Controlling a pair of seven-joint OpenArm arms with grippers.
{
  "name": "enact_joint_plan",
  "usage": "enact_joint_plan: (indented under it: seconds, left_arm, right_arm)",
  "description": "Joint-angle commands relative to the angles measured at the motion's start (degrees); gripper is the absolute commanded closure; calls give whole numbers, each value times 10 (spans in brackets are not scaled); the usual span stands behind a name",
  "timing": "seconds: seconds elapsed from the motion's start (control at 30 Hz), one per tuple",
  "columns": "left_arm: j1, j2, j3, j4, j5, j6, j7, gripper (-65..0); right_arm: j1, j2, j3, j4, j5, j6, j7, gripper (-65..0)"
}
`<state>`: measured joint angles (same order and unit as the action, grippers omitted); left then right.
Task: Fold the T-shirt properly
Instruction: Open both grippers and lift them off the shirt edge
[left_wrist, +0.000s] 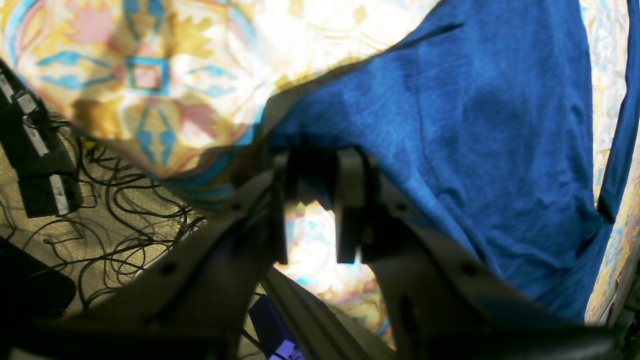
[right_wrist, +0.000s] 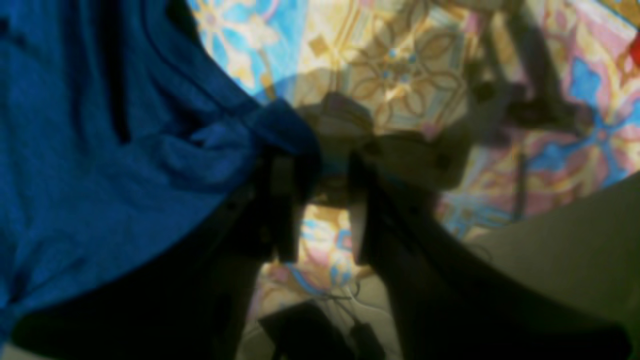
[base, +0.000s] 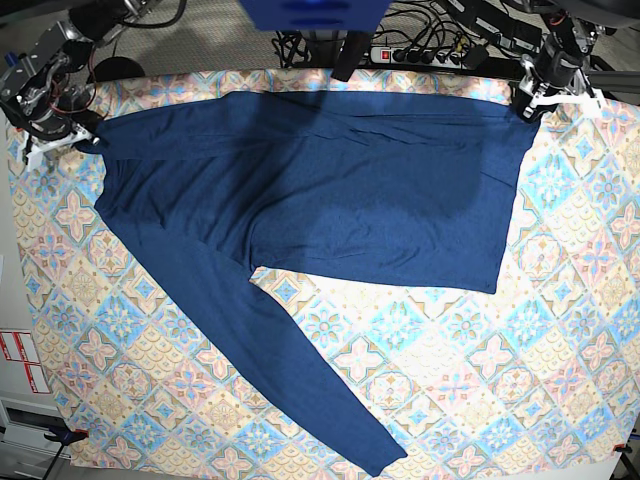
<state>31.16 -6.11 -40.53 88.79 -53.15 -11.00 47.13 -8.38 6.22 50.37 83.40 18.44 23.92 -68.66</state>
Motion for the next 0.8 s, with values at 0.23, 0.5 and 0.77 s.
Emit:
enact_joint_plan:
  seconds: [0.23,0.5,0.77]
  left_arm:
    - [5,-7,-6,10,-5,-1,-2,-133]
    - [3,-8,-6,10,-5,0,26,-255]
    - [14,-6,-7,8,-5,0,25,-309]
  right_arm:
    - [3,3,3,10,2,0,5,-158]
    - [4,3,3,10,2,0,-18,-160]
    - [3,3,3,9,2,0,-19,-263]
